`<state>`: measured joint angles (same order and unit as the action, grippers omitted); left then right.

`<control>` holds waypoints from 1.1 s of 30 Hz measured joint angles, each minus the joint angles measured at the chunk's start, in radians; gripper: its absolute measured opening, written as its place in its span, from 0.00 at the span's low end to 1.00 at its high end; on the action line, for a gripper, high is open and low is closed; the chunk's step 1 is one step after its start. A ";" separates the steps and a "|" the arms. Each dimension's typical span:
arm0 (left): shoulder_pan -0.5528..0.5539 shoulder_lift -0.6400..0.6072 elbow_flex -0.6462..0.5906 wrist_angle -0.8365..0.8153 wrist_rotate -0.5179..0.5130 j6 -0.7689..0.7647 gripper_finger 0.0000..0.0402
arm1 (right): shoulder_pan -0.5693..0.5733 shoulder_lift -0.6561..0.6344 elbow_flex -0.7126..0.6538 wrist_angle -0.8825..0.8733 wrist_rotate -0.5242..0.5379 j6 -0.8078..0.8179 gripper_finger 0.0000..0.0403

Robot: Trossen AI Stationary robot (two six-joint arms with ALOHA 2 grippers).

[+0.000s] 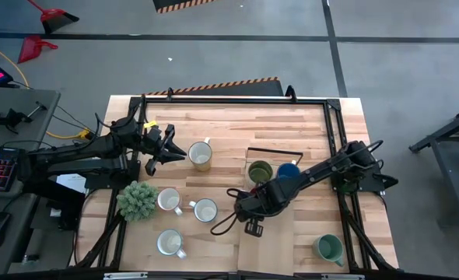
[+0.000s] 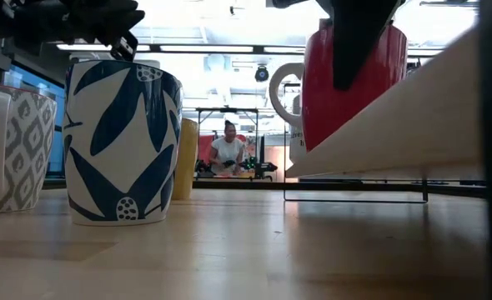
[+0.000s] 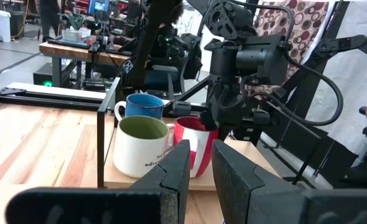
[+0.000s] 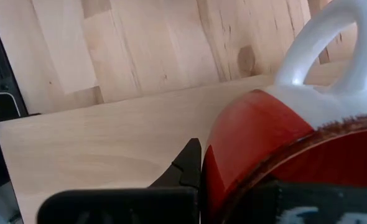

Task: Place coffee mugs
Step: Put the red mug on the shelf

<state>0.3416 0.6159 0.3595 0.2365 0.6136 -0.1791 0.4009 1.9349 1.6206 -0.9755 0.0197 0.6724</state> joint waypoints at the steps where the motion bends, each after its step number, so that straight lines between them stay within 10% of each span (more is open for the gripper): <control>1: 0.000 0.000 0.000 0.001 0.000 0.000 0.14 | -0.001 0.002 0.001 0.001 0.001 0.000 0.00; 33: 0.000 0.000 0.000 0.001 0.000 -0.001 0.14 | -0.021 0.002 0.022 -0.062 0.024 0.013 0.26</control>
<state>0.3420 0.6159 0.3595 0.2379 0.6132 -0.1806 0.3798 1.9373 1.6430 -1.0373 0.0432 0.6855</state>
